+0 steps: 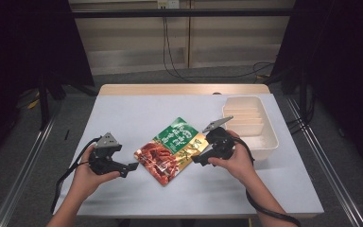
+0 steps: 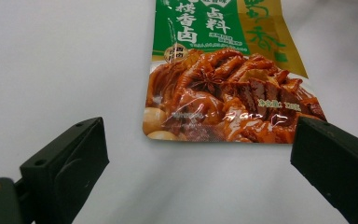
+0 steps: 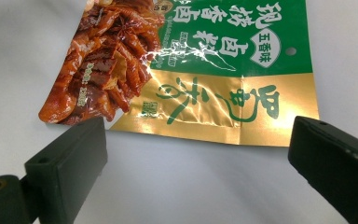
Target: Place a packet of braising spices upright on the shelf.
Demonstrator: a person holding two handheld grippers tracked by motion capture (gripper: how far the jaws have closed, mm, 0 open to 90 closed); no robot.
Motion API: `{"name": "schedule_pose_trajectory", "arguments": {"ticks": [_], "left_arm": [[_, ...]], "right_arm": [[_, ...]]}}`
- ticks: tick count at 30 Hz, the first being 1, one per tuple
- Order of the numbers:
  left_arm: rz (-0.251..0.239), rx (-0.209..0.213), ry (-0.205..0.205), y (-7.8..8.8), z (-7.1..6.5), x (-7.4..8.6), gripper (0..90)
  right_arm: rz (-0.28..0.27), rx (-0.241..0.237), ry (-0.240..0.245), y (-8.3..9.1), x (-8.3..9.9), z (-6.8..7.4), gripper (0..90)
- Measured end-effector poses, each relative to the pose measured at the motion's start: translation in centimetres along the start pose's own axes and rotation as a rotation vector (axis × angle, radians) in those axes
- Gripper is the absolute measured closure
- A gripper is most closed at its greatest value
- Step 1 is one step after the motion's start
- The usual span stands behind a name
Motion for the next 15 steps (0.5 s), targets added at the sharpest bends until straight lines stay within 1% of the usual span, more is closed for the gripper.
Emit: {"name": "schedule_pose_trajectory", "arguments": {"ticks": [1, 2, 3, 4, 6, 7, 8, 10, 11, 12, 13, 14, 15], "left_arm": [[-0.003, 0.004, 0.003, 0.0, 0.0, 0.1, 3.6], [-0.004, 0.014, 0.001, 0.0, 0.0, 0.1, 3.6], [0.008, 0.011, 0.004, 0.1, 0.0, 0.3, 3.5], [0.000, 0.009, 0.003, 0.1, 0.0, 0.4, 3.5], [0.007, 0.017, 0.004, 0.2, 0.0, 0.6, 3.6], [0.009, 0.016, 0.002, 0.2, 0.0, 0.7, 3.6], [0.014, 0.008, -0.004, 0.2, 0.0, 0.9, 3.6], [0.014, 0.014, -0.004, 0.2, 0.1, 0.9, 3.6], [0.017, 0.012, -0.011, 0.2, 0.2, 1.0, 3.6], [0.017, 0.012, -0.011, 0.2, 0.2, 1.0, 3.6], [0.018, 0.015, -0.005, 0.2, 0.2, 1.0, 3.6], [0.019, 0.009, -0.009, 0.2, 0.2, 1.0, 3.6], [0.018, 0.009, -0.007, 0.2, 0.2, 1.0, 3.6]], "right_arm": [[0.000, 0.000, 0.000, 0.0, 0.0, 0.0, 4.4], [-0.002, -0.003, -0.010, 0.0, 0.0, 0.1, 4.6], [0.000, -0.012, -0.005, -0.3, -0.1, 0.2, 4.7], [0.000, -0.012, -0.005, -0.3, -0.1, 0.2, 4.7], [-0.005, -0.014, 0.002, -0.4, -0.2, 0.1, 5.1], [0.003, -0.014, -0.006, -0.5, -0.3, 0.1, 5.2], [0.013, 0.000, -0.010, -0.7, -0.5, -0.1, 5.3], [0.015, 0.000, -0.009, -0.7, -0.6, -0.2, 5.4], [0.019, 0.008, -0.024, -0.9, -1.0, -0.5, 5.8], [0.019, 0.008, -0.024, -0.9, -1.0, -0.5, 5.8], [0.020, 0.018, -0.018, -1.0, -1.2, -0.7, 5.8], [0.022, 0.023, -0.018, -1.2, -1.5, -1.0, 5.9], [0.027, 0.023, -0.019, -1.3, -1.7, -1.2, 6.1]]}}
Point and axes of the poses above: each handheld gripper's, and its own axes: y roughly backward along the jaws, x roughly out of its underside, z roughly to its left, the point moved 4 cm from there along -y, roughly forward along the jaws, and after that the axes turned 8 degrees about -z, right-handed, at the moved point
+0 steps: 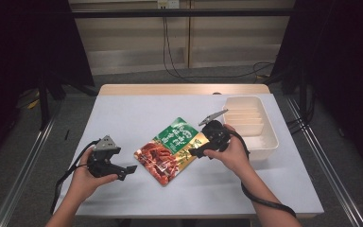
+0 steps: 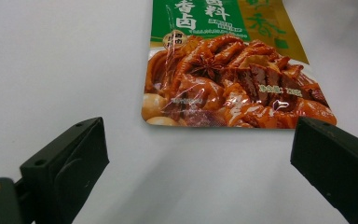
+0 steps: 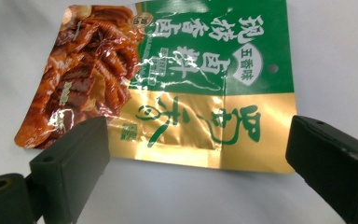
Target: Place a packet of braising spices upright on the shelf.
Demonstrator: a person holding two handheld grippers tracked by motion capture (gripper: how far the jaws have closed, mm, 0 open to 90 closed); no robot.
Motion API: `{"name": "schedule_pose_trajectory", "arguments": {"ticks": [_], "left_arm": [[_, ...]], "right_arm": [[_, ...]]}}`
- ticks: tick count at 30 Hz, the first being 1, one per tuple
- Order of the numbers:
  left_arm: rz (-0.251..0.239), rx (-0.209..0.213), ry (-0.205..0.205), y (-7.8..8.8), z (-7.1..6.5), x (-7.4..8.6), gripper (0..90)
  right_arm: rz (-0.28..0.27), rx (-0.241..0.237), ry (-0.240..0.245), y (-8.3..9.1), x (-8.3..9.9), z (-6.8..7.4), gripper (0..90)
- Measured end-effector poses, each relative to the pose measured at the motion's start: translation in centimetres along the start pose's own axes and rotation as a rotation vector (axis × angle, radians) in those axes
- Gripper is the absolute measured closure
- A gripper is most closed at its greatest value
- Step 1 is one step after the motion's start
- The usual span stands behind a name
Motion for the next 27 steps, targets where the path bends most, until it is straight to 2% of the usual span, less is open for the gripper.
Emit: {"name": "schedule_pose_trajectory", "arguments": {"ticks": [4, 6, 11, 17, 22, 27], "left_arm": [[-0.019, 0.004, 0.001, -0.1, 0.0, 0.0, 3.6], [0.003, 0.000, 0.001, 0.0, 0.0, 0.1, 3.6], [-0.005, 0.004, 0.004, 0.1, 0.1, 0.1, 3.6], [-0.002, 0.005, 0.007, 0.1, 0.0, 0.1, 3.7], [-0.020, 0.007, 0.005, 0.0, 0.1, 0.0, 3.7], [-0.012, 0.010, -0.002, 0.1, 0.0, 0.0, 3.7]], "right_arm": [[0.011, 0.015, -0.027, -0.5, -0.8, -0.6, 6.8], [0.018, 0.021, -0.039, -0.8, -1.2, -1.1, 6.9], [0.018, 0.041, -0.057, -1.7, -2.2, -2.3, 8.0], [0.036, 0.055, -0.063, -2.6, -2.9, -2.7, 8.2], [0.038, 0.067, -0.079, -3.6, -3.4, -3.3, 9.9], [0.057, 0.065, -0.090, -4.5, -3.6, -3.6, 12.8]]}}
Point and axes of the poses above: each handheld gripper's, and its own axes: y roughly backward along the jaws, x roughly out of its underside, z roughly to its left, the point moved 4 cm from there along -y, roughly forward along the jaws, and after that the axes turned 8 degrees about -z, right-handed, at the moved point
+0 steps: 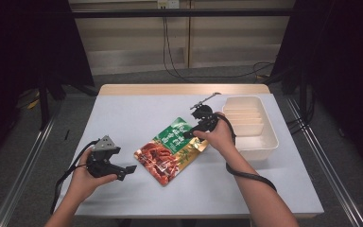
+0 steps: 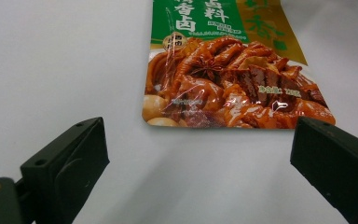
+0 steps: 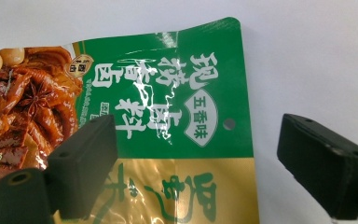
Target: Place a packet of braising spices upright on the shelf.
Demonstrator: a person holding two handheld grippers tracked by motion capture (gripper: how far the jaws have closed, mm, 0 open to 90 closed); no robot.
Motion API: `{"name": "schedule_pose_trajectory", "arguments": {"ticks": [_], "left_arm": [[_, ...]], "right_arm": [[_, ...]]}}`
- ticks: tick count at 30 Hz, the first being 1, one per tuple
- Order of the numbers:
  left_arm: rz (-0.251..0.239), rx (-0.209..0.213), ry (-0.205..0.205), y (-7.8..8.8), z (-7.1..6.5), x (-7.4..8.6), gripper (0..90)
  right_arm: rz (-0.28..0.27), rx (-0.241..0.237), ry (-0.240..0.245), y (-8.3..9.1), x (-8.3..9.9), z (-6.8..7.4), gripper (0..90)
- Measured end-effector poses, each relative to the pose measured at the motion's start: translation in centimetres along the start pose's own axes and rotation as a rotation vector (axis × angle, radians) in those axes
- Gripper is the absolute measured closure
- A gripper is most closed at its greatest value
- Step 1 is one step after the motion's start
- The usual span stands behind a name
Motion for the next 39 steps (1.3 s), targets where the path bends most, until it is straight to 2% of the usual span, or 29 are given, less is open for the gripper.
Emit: {"name": "schedule_pose_trajectory", "arguments": {"ticks": [6, 7, 8, 9, 15, 17, 19, 20, 23, 26, 29, 32, 36, 39], "left_arm": [[0.002, -0.005, -0.007, 0.1, 0.1, -0.1, 3.7], [0.002, -0.004, -0.006, 0.1, 0.0, -0.1, 3.7], [0.001, -0.004, -0.007, 0.1, 0.0, -0.1, 3.7], [0.001, -0.001, -0.007, 0.1, 0.0, -0.1, 3.7], [-0.001, 0.009, -0.008, 0.0, -0.1, -0.1, 3.7], [-0.004, 0.011, -0.007, 0.1, -0.1, -0.1, 3.7], [-0.014, 0.012, -0.006, 0.0, -0.2, -0.1, 3.7], [-0.006, 0.000, -0.021, 0.1, -0.1, -0.1, 3.7], [0.000, 0.005, -0.010, 0.2, -0.1, -0.1, 3.7], [-0.020, 0.010, -0.005, 0.1, -0.2, -0.1, 3.8], [-0.009, 0.003, -0.006, 0.2, -0.2, 0.0, 3.8], [-0.013, 0.006, -0.006, 0.2, -0.2, -0.1, 3.8], [-0.014, 0.006, -0.005, 0.1, -0.2, 0.0, 3.8], [-0.015, 0.005, -0.006, 0.2, -0.2, -0.1, 3.8]], "right_arm": [[0.019, 0.004, 0.001, -1.2, -0.1, -0.4, 14.7], [0.012, -0.011, -0.016, -1.5, -0.1, -0.5, 16.4], [0.012, -0.011, -0.016, -1.5, -0.1, -0.5, 16.4], [0.012, -0.010, -0.036, -1.6, -0.1, -0.6, 16.4], [0.029, -0.016, -0.027, -2.5, 0.2, -0.8, 18.1], [0.033, 0.001, -0.023, -2.7, 0.2, -1.0, 18.6], [0.035, -0.009, -0.034, -2.9, 0.2, -1.3, 19.6], [0.035, -0.007, -0.040, -3.0, 0.3, -1.4, 19.6], [0.038, -0.006, -0.043, -3.1, 0.3, -1.5, 20.0], [0.055, -0.002, -0.027, -3.6, 0.7, -1.4, 20.4], [0.054, -0.001, -0.026, -3.7, 0.9, -1.4, 20.4], [0.063, -0.002, -0.015, -3.7, 1.0, -1.5, 22.3], [0.053, -0.012, -0.037, -3.7, 1.0, -1.6, 25.0], [0.055, -0.010, -0.027, -3.7, 1.1, -1.7, 27.8]]}}
Point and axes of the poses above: each handheld gripper's, and its own axes: y roughly backward along the jaws, x roughly out of its underside, z roughly to its left, the point moved 4 cm from there along -y, roughly forward along the jaws, and after that the axes turned 8 degrees about -z, right-handed, at the moved point
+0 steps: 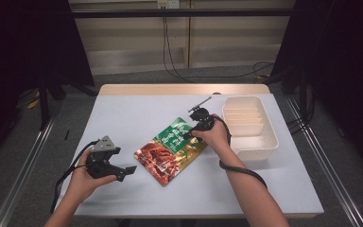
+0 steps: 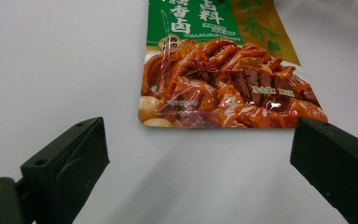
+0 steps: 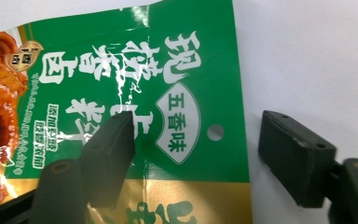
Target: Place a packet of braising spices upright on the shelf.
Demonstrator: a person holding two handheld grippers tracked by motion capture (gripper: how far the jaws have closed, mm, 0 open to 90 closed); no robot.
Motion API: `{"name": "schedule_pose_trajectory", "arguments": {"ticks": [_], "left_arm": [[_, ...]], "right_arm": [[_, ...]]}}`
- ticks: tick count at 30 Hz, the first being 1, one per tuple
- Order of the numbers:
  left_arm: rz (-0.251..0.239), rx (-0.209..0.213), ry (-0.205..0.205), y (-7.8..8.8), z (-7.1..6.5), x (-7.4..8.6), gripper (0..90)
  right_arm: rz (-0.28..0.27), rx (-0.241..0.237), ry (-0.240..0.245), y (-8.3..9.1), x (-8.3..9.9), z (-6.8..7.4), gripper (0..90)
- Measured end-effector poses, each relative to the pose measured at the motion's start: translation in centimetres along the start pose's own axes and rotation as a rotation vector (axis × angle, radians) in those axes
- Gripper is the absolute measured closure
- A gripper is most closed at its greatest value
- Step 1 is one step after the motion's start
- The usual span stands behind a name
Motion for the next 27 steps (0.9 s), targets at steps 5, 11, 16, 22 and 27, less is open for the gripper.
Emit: {"name": "schedule_pose_trajectory", "arguments": {"ticks": [5, 11, 16, 22, 27], "left_arm": [[0.001, -0.003, 0.001, 0.0, 0.0, 0.0, 3.8], [0.005, -0.008, -0.001, 0.0, 0.0, 0.0, 3.8], [0.014, -0.009, -0.001, 0.1, 0.0, 0.0, 3.9], [0.013, -0.011, -0.004, 0.1, 0.1, 0.0, 4.0], [0.011, -0.011, -0.006, 0.1, 0.1, 0.0, 4.1]], "right_arm": [[-0.005, -0.015, 0.002, 0.1, 0.0, 0.0, 33.4], [-0.001, -0.019, 0.002, 0.1, 0.0, 0.0, 36.0], [0.016, -0.033, -0.014, 0.2, 0.0, 0.3, 37.3], [0.012, -0.033, -0.035, 0.9, -0.4, 0.2, 45.1], [0.017, -0.044, -0.046, 1.5, -0.9, 0.4, 51.2]]}}
Point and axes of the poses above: each handheld gripper's, and its own axes: y roughly backward along the jaws, x roughly out of its underside, z roughly to its left, the point moved 4 cm from there along -y, roughly forward along the jaws, and after that the axes turned 8 degrees about -z, right-handed, at the moved point
